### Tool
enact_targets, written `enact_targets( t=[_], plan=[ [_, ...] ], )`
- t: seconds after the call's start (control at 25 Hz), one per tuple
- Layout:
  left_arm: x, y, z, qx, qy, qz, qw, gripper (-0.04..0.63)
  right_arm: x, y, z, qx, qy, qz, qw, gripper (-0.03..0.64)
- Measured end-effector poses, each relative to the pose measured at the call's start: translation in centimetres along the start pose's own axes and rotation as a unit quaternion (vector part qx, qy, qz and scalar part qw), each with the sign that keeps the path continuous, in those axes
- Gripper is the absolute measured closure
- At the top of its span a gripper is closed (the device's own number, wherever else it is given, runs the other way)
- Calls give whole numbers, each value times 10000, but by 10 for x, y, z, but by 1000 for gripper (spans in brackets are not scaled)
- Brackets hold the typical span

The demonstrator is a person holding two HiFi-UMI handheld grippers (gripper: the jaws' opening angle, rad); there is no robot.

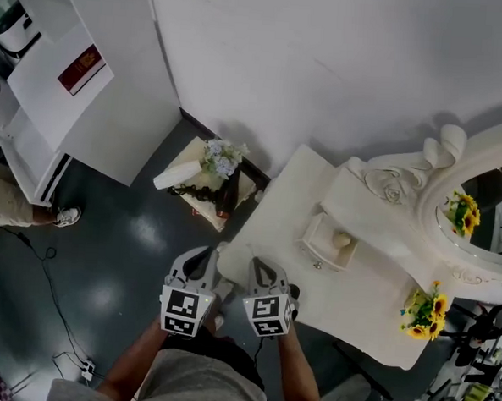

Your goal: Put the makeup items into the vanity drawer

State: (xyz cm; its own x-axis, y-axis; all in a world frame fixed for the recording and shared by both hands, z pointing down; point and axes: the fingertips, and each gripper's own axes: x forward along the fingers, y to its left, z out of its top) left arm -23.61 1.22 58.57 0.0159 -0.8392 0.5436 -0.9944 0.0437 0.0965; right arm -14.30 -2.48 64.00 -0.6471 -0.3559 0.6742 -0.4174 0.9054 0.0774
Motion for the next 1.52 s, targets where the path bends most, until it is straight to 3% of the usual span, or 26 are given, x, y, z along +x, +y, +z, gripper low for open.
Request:
enact_targets(
  t=[0.8, 1.08, 1.52],
  plan=[
    [9, -67, 85, 647, -555, -739, 9936, 595, -95, -95, 39, 394, -733, -1359, 9872, 597],
    [33, -88, 98, 770, -538, -952, 9910, 595, -105, -132, 30, 618, -709, -1665, 9816, 595],
    [93, -111, 103, 818, -222, -1219, 9889, 595, -82, -187, -10, 1000, -223, -1815, 9781, 595]
  ],
)
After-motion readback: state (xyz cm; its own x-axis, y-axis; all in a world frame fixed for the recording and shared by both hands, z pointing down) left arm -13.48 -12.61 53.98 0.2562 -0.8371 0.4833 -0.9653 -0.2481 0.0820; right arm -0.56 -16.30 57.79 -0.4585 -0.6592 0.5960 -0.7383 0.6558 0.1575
